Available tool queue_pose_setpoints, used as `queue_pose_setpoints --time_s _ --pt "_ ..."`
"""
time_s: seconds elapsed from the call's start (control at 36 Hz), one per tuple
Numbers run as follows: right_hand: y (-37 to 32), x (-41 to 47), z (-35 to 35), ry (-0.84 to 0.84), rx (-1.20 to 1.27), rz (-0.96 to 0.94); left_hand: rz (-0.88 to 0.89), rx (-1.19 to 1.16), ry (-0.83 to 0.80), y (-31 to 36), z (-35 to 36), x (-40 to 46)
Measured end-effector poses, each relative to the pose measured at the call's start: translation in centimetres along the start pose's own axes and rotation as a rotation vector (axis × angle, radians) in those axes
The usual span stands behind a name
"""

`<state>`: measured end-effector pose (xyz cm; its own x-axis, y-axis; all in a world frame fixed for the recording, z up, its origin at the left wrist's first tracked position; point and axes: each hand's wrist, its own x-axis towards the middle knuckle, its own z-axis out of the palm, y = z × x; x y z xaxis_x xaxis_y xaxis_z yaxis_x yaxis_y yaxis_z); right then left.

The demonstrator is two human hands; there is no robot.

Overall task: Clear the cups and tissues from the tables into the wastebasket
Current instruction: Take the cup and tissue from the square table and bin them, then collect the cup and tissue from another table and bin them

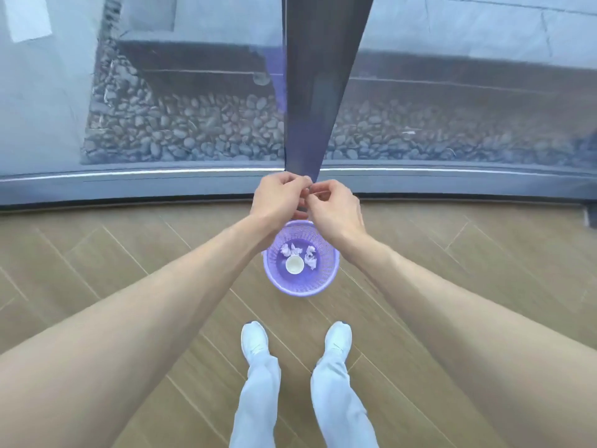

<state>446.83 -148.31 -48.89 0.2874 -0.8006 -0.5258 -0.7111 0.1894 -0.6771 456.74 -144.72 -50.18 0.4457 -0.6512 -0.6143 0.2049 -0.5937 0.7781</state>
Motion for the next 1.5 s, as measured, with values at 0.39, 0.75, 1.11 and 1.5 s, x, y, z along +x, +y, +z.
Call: queue_pose_setpoints --time_s 0.39,0.75,1.11,1.5 --pt "-15.6 -12.5 -6.2 -0.061 0.029 -0.219 0.204 -0.078 0.013 13.6 -9.5 -16.2" --pt "-16.7 -16.7 -4.6 -0.325 0.054 -0.418 0.184 -0.29 0.505 11.6 -8.6 -25.2" --pt "-14.7 -40.2 6.0 -0.972 -0.159 -0.636 0.105 -0.611 1.261 -4.0 -14.6 -52.8" --pt "3.0 -78.1 17.8 -1.622 -0.556 -0.891 -0.01 -1.033 1.923 -29.5 -7.6 -88.5"
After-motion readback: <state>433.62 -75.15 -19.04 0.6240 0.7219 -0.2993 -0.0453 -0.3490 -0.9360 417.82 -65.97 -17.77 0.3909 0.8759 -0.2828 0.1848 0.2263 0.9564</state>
